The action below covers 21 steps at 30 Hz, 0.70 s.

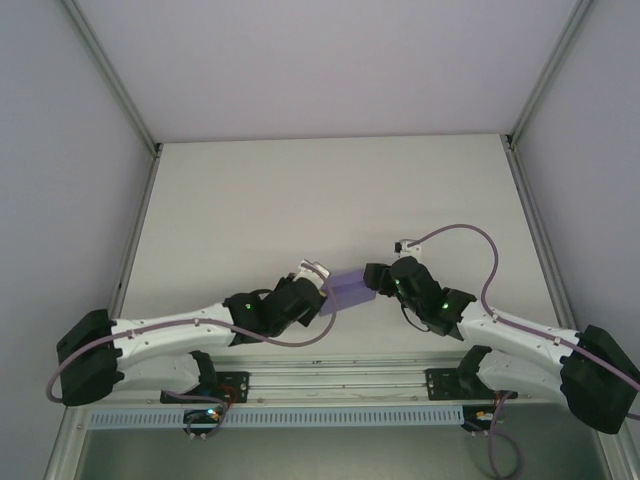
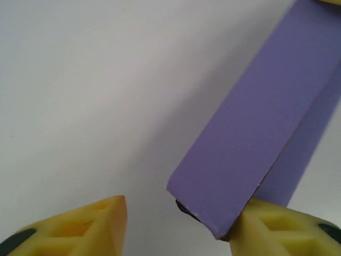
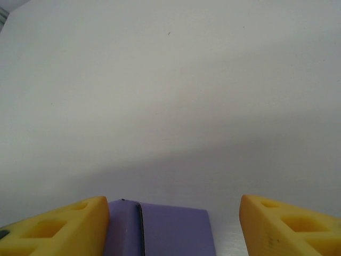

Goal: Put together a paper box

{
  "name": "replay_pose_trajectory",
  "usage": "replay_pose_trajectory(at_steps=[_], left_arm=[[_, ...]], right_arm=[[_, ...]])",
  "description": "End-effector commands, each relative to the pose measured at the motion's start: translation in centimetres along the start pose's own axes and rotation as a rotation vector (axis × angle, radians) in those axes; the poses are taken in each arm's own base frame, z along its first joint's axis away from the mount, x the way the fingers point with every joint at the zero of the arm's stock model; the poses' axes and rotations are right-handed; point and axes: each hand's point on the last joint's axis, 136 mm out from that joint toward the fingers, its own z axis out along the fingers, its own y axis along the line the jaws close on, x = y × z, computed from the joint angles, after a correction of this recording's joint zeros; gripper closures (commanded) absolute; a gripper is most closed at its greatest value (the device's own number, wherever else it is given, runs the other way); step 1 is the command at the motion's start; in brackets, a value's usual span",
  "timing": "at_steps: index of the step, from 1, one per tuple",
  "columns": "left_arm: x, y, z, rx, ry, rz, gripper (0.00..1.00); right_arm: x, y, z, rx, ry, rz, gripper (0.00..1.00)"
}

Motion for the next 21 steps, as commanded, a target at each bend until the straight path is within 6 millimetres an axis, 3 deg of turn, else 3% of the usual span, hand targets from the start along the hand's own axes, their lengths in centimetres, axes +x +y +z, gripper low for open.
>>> replay_pose_trajectory(at_steps=[1, 5, 9, 16, 21], left_arm=[[2.1, -3.3, -1.3, 0.238, 0.120, 0.055, 0.36], [1.0, -3.0, -2.1, 0.278, 0.088, -0.015, 0.11], [0.2, -2.5, -2.2, 0.321, 0.057, -0.102, 0.00], [-0.1, -0.7, -0.4, 0.329, 0.077, -0.321, 0.00], [1.6, -1.5, 1.0, 0.383, 0.130, -0.321, 0.02]], right_arm=[[4.1, -2.5, 0.2, 0.068, 0.141, -0.030, 0.34], [4.9, -3.0, 0.2, 0.076, 0.160, -0.030, 0.36], [6.3, -3.9, 0.2, 0.077, 0.186, -0.042, 0.38], [7.6, -5.1, 0.2, 0.080, 0.200, -0.097, 0.41], [8.0, -5.1, 0.6, 0.080, 0.217, -0.111, 0.43]])
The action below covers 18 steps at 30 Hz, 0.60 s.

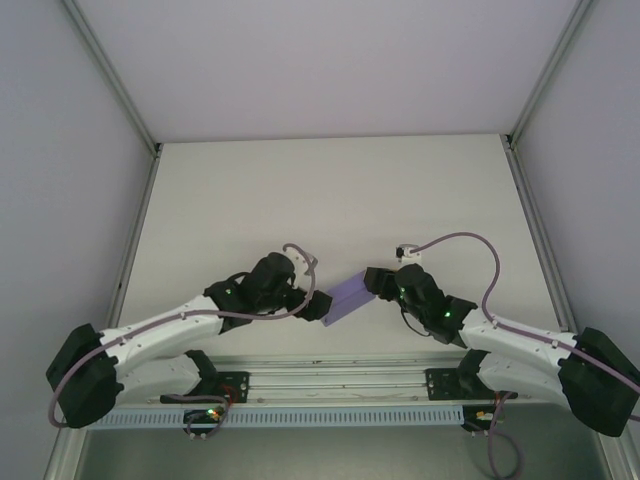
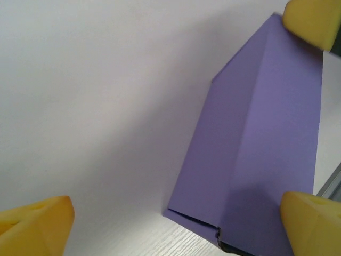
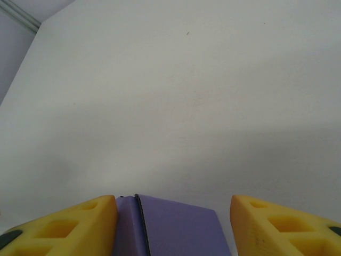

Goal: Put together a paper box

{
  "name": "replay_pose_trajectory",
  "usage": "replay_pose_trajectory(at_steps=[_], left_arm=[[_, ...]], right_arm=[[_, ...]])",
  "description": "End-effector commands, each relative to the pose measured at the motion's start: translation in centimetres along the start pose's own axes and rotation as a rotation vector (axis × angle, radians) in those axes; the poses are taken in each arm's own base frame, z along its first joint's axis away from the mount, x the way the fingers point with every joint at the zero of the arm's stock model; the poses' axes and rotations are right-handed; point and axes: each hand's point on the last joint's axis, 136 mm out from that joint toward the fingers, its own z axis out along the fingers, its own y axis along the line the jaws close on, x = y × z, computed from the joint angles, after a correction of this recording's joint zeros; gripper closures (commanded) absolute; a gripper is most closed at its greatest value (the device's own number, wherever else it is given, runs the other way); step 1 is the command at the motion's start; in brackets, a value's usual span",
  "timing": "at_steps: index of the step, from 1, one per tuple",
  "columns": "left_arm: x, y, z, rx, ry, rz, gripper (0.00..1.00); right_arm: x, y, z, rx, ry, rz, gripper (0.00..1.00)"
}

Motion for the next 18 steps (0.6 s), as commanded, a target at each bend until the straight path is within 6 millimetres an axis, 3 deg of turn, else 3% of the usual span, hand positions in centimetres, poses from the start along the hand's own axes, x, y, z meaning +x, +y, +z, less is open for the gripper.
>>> replay_pose_trajectory(at_steps=[1, 3, 6, 8, 10, 18], left_arm=[[1.8, -1.1, 1.0, 0.089, 0.063, -0.026, 0.03], [2.8, -1.6, 1.3, 0.132, 0.095, -0.012, 0.07], [5.0, -0.6, 1.8, 0.122, 0.127, -0.019, 0.15], [6.5, 0.6, 2.2, 0.082, 0.139, -0.034, 0.22], [7.5, 1.3, 2.5, 0.068, 0.144, -0.046, 0.23], [10.2, 2.2, 3.2, -0.017, 0.216, 0.021, 0.30]], right_arm=[[7.0, -5.4, -0.2, 0.161, 0.250, -0.118, 0.44], [7.2, -5.6, -0.1, 0.171, 0.259, -0.117, 0.45], [7.7, -6.2, 0.1, 0.186, 0.269, -0.101, 0.48], [8.2, -6.9, 0.2, 0.205, 0.281, -0.090, 0.56], [8.7, -7.3, 0.2, 0.217, 0.295, -0.076, 0.66], [9.5, -8.1, 0.2, 0.245, 0.312, -0.047, 0.87]])
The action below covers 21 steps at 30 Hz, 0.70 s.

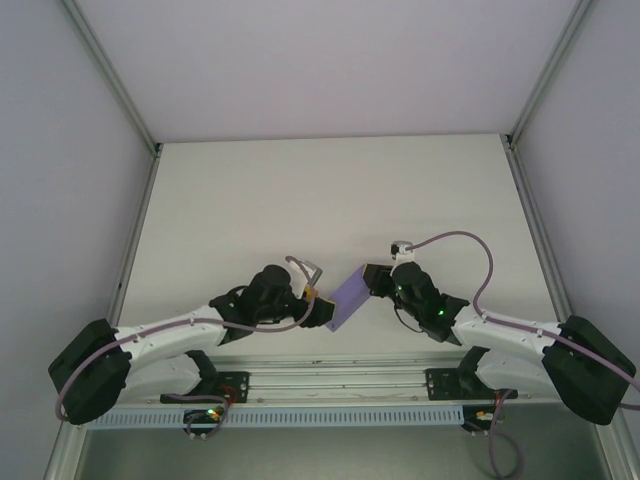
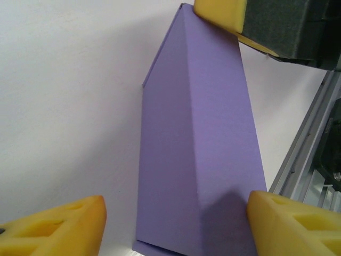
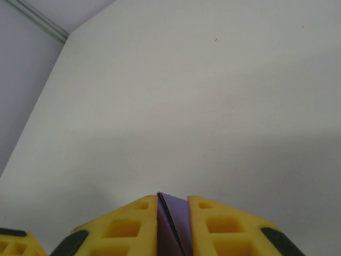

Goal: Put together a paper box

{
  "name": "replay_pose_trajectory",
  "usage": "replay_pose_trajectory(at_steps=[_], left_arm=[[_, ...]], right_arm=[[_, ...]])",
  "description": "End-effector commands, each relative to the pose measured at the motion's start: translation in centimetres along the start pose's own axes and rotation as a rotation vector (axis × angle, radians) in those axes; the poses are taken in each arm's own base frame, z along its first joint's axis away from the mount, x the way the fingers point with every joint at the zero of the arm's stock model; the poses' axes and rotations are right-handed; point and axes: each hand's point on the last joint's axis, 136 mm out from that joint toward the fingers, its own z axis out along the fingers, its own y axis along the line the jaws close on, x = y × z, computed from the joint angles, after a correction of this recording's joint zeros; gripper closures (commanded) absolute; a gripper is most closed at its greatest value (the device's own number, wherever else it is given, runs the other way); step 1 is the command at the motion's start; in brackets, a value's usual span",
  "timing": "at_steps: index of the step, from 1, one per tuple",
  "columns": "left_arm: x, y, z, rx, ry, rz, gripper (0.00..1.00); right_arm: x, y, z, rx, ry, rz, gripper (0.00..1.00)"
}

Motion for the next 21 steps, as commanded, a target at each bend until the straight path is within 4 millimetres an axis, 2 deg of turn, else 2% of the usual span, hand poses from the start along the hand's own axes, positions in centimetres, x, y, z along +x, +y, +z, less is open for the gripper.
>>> replay_pose_trajectory(at_steps=[1, 5, 7, 9, 11, 14, 17, 19, 21], left_arm=[[8.6, 5.0, 0.0, -0.218, 0.295, 0.007, 0.31], [6.7, 4.1, 0.2, -0.203, 0.275, 0.053, 0.26], [4.7, 3.4, 0.1, -0.196, 0.234, 0.082, 0.22], [2.5, 2.5, -0.1, -0.190, 0.190, 0.101, 0.13], [0.5, 1.8, -0.5, -0.188, 0.152, 0.108, 0.10], [-2.4, 0.9, -1.0, -0.189, 0.089, 0.123, 0.00], [-4.4, 0.0, -1.2, -0.168, 0.054, 0.127, 0.00], [-4.8, -0.8, -1.1, -0.133, 0.066, 0.160, 0.00], [-5.1, -0.6, -1.2, -0.151, 0.067, 0.178, 0.00]], right_arm=[[9.2, -9.8, -2.0, 0.322, 0.326, -0.077, 0.88], [8.5, -9.2, -2.2, 0.307, 0.318, -0.091, 0.89], [7.9, -8.6, -2.2, 0.293, 0.310, -0.098, 0.87], [7.3, -7.9, -2.2, 0.278, 0.301, -0.099, 0.83], [6.6, -7.2, -2.2, 0.271, 0.293, -0.093, 0.80], [5.5, -6.0, -2.0, 0.254, 0.278, -0.086, 0.76], [4.5, -5.1, -1.9, 0.261, 0.267, -0.066, 0.72], [3.9, -4.6, -1.8, 0.254, 0.260, -0.069, 0.71], [3.4, -4.0, -1.8, 0.247, 0.253, -0.067, 0.67]])
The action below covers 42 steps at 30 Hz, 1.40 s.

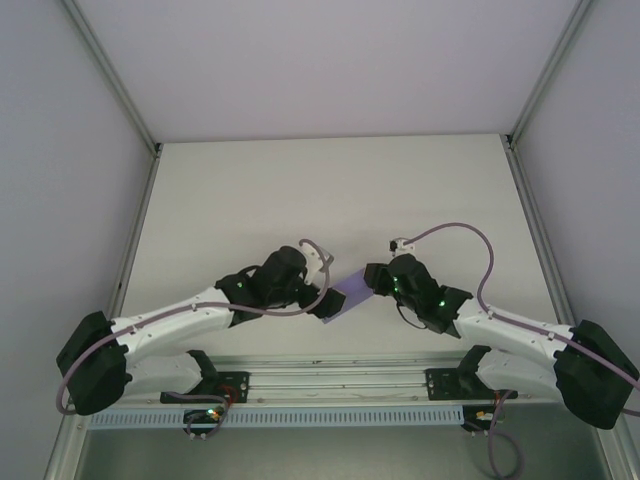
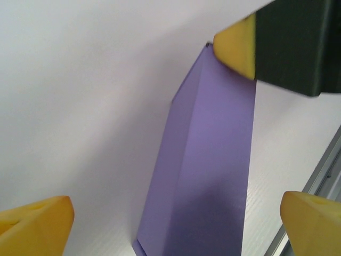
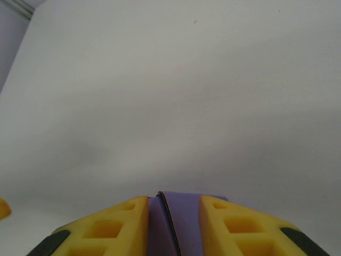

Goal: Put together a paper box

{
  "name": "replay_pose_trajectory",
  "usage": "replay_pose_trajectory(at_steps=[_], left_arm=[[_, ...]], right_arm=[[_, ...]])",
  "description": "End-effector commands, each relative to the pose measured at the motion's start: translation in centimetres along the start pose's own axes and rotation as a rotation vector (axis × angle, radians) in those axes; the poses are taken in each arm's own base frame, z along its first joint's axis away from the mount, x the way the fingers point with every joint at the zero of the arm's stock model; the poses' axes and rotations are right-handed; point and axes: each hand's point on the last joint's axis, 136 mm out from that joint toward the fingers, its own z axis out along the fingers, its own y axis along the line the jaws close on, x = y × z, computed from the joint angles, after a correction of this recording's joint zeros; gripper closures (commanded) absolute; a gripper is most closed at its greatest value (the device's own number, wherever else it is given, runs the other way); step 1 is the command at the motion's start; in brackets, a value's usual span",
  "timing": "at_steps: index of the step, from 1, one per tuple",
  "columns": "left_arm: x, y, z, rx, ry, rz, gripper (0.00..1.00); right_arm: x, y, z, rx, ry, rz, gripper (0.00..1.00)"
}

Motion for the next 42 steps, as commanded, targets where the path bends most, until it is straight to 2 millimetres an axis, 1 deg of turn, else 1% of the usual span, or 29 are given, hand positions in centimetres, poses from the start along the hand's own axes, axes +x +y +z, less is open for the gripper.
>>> replay_pose_trajectory(at_steps=[1, 2, 7, 11, 14, 17, 18, 20, 21, 22, 23, 25, 27, 28, 29, 30, 31, 33, 36, 38, 42], left_arm=[[-0.4, 0.4, -0.2, -0.026, 0.019, 0.052, 0.00], [-0.6, 0.7, -0.3, -0.033, 0.016, 0.042, 0.00], [-1.4, 1.4, -0.9, -0.025, -0.035, 0.005, 0.00], [-1.6, 2.6, -1.5, -0.061, -0.059, -0.024, 0.00], [-1.9, 3.5, -2.1, -0.101, -0.083, -0.028, 0.00], [-2.4, 4.8, -2.9, -0.159, -0.108, -0.049, 0.00], [-2.6, 5.2, -3.2, -0.170, -0.119, -0.059, 0.00], [-2.7, 6.3, -3.9, -0.214, -0.138, -0.092, 0.00], [-2.6, 7.2, -4.3, -0.250, -0.145, -0.115, 0.00], [-2.5, 8.2, -4.8, -0.292, -0.154, -0.145, 0.00], [-2.4, 9.1, -5.4, -0.326, -0.163, -0.173, 0.00], [-1.7, 11.0, -6.4, -0.394, -0.170, -0.239, 0.00], [-0.8, 12.8, -7.5, -0.456, -0.178, -0.306, 0.00], [-0.2, 13.7, -8.1, -0.493, -0.175, -0.345, 0.00], [0.5, 14.7, -8.7, -0.534, -0.174, -0.385, 0.00], [1.2, 15.6, -9.3, -0.572, -0.172, -0.430, 0.00], [1.9, 16.2, -9.9, -0.597, -0.167, -0.476, 0.00], [3.1, 16.9, -10.5, -0.620, -0.153, -0.535, 0.00], [4.8, 17.5, -11.4, -0.664, -0.140, -0.580, 0.00], [5.6, 17.8, -11.8, -0.683, -0.135, -0.600, 0.00], [6.7, 17.9, -12.4, -0.707, -0.103, -0.618, 0.00]], right_arm=[[3.9, -3.9, -0.2, 0.158, 0.164, -0.053, 0.64], [3.6, -3.8, -0.3, 0.165, 0.158, -0.054, 0.61], [1.9, -2.7, -0.7, 0.144, 0.118, -0.078, 0.58], [0.5, -1.7, -0.8, 0.118, 0.091, -0.094, 0.46], [-0.9, -0.6, -1.0, 0.096, 0.060, -0.121, 0.39], [-2.4, 0.5, -1.4, 0.071, 0.028, -0.175, 0.35], [-2.7, 0.9, -1.5, 0.058, 0.022, -0.207, 0.32], [-3.7, 2.0, -1.9, 0.022, -0.001, -0.302, 0.23], [-3.9, 3.0, -2.0, -0.035, -0.003, -0.389, 0.14], [-3.7, 4.3, -2.3, -0.122, 0.008, -0.510, 0.05], [-3.0, 5.7, -2.8, -0.223, 0.036, -0.644, 0.00], [-0.5, 7.8, -4.4, -0.423, 0.108, -0.905, 0.00], [2.6, 8.8, -6.6, -0.627, 0.204, -1.111, 0.00], [4.6, 8.9, -7.9, -0.757, 0.249, -1.245, 0.00], [5.8, 9.0, -8.8, -0.841, 0.269, -1.335, 0.00], [6.3, 9.0, -9.0, -0.888, 0.271, -1.392, 0.01], [6.0, 9.1, -8.5, -0.879, 0.263, -1.430, 0.00], [5.4, 9.0, -7.6, -0.836, 0.285, -1.482, 0.00], [5.7, 8.0, -6.0, -0.777, 0.355, -1.619, 0.00], [5.4, 7.8, -4.7, -0.722, 0.391, -1.675, 0.00], [5.2, 7.2, -2.5, -0.666, 0.496, -1.720, 0.01]])
